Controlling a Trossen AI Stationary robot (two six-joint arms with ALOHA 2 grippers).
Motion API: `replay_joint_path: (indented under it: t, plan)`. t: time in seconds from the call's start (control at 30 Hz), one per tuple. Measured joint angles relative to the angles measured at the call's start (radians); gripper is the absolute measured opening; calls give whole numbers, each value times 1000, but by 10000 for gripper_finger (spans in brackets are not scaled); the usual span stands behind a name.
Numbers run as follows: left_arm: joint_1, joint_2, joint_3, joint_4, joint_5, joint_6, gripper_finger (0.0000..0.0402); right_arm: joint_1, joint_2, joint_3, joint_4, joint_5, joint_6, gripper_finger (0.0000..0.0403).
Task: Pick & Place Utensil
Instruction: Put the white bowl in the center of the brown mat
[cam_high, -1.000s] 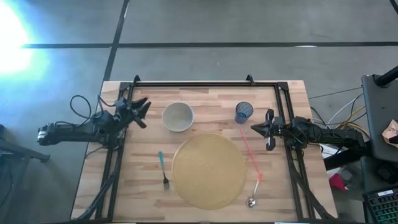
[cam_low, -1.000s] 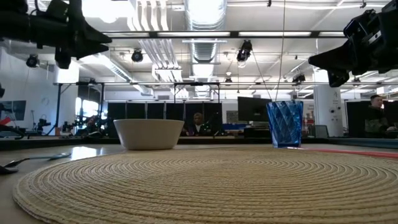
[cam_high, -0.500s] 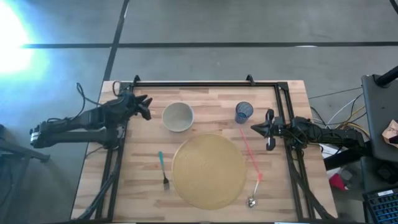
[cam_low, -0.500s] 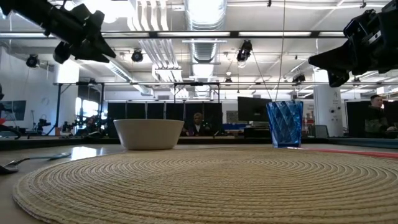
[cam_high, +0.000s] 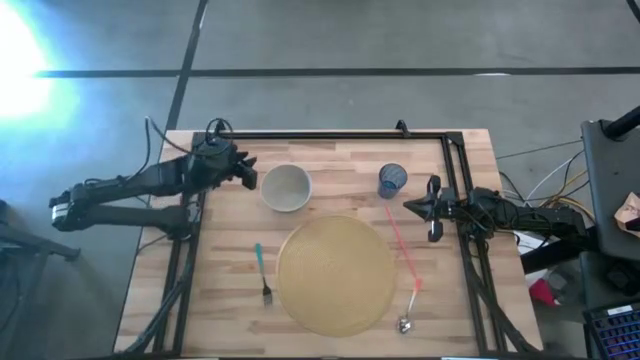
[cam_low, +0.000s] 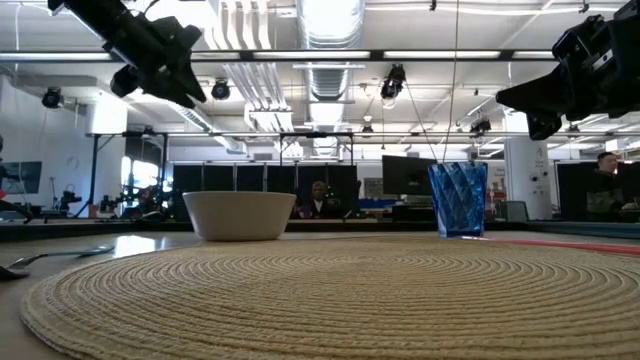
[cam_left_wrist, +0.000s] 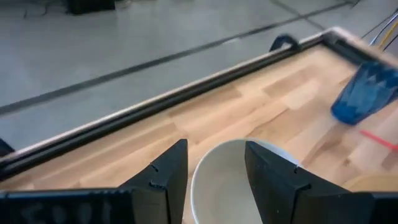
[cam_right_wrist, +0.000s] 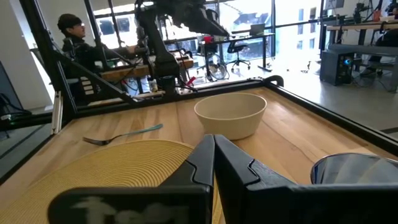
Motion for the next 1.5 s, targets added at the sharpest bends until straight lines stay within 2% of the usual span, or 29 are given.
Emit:
replay_joint_path:
  t: [0.27, 0.73, 0.97, 1.5]
  plan:
    - [16, 87, -6, -13, 123, -50, 154, 0, 0, 0, 0, 0, 0, 8]
    - [58, 223, -4, -20, 125, -112, 154, 0, 0, 0, 0, 0, 0, 8]
    - [84, 283, -4, -20, 182, -112, 154, 0, 0, 0, 0, 0, 0, 8]
    - [104, 413, -4, -18, 183, -134, 154, 0, 0, 0, 0, 0, 0, 8]
